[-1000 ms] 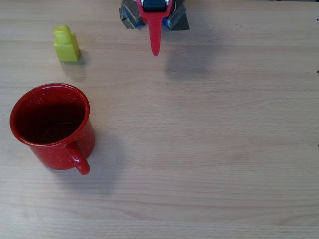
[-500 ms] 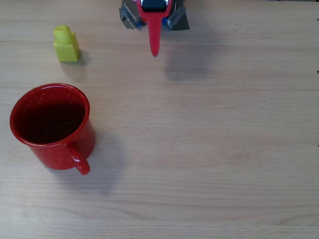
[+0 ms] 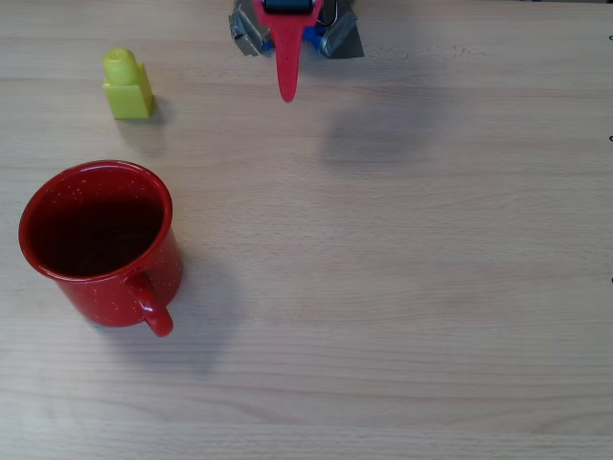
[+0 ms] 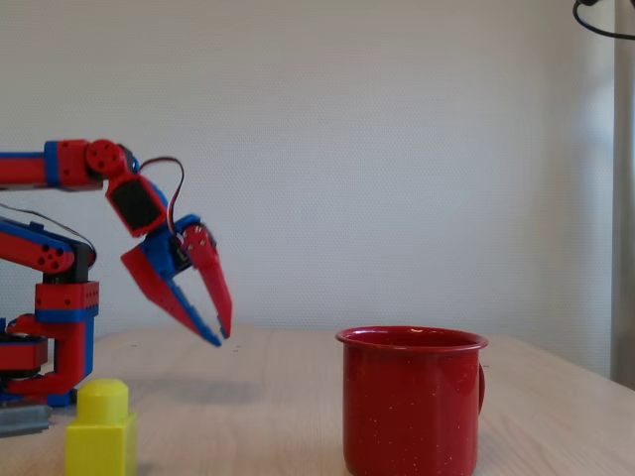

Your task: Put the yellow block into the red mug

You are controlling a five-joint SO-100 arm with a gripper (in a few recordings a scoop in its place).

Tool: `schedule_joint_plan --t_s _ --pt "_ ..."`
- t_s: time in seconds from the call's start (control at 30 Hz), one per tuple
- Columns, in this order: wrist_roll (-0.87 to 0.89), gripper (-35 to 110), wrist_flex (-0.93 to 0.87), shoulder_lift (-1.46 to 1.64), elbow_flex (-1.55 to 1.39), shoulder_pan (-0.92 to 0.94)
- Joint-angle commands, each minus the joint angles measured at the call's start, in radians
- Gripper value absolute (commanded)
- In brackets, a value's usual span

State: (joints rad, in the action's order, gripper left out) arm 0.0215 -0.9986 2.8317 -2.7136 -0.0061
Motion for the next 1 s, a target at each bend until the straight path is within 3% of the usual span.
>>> schedule_joint_plan --t_s 0.0,0.5,0.97 --pt "0.032 0 -0.015 -0.064 0.161 0.005" --pt "-0.063 0 -0.172 -0.434 0.551 0.17" --pt "-0.304 0 -0.362 -0.669 0.908 0.448"
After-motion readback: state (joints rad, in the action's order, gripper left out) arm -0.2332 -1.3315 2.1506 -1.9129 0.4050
